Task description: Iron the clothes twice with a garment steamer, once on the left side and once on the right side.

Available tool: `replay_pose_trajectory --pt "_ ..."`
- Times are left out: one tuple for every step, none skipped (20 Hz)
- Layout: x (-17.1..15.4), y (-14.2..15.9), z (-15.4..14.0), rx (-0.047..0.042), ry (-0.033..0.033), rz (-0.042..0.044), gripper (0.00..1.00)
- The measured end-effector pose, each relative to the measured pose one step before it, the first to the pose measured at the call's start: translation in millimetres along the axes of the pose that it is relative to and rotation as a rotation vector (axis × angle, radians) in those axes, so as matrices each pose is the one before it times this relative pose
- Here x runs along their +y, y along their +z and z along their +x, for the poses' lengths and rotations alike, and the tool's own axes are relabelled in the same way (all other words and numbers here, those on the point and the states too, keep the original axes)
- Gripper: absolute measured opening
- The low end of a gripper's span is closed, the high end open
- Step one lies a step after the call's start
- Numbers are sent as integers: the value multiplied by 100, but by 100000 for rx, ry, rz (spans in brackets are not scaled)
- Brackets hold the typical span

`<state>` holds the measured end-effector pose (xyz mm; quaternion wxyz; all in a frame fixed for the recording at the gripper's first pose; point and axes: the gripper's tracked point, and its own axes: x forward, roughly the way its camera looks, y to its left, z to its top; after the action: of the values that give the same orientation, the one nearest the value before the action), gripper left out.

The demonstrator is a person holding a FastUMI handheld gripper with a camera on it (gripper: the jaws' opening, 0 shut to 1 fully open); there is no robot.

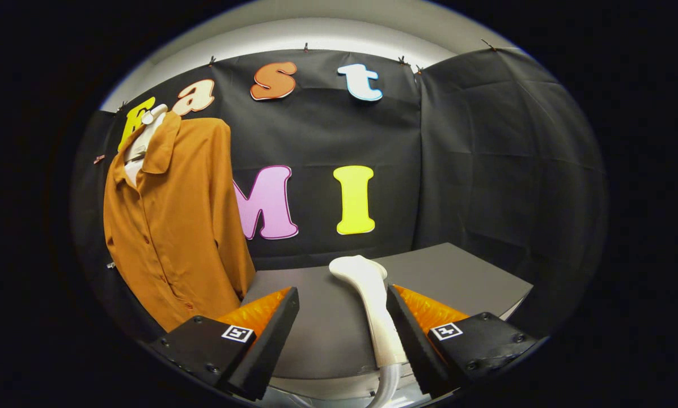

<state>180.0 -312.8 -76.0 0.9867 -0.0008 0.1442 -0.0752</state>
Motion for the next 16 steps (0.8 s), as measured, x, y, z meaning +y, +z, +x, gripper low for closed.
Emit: replay_pose_trajectory --pt "-491 -407 795 1966 8 88 97" --pt "-454 -496 764 2263 176 175 97" --pt "-346 -538 755 2516 184 111 98" --pt "-455 -617 764 2487 173 -88 98" --pt "-341 -435 741 2253 -74 -37 98" --pt "-283 -493 864 2282 17 191 98" --pt "-218 -415 796 2012 572 929 97" --pt "-196 -598 643 2353 303 1076 98" --pt "-410 -341 643 2395 -909 799 97" --pt "-400 -485 747 2572 -316 935 97" --pt "-224 -475 724 2788 -277 861 96" --pt "-75 -456 592 3107 -444 378 94" --pt "-231 -445 487 2955 -325 -87 87" --pt "-144 -300 369 1963 2 286 85" --pt "-111 -32 -109 966 -780 305 85" --pt "227 46 -249 -63 707 826 85"
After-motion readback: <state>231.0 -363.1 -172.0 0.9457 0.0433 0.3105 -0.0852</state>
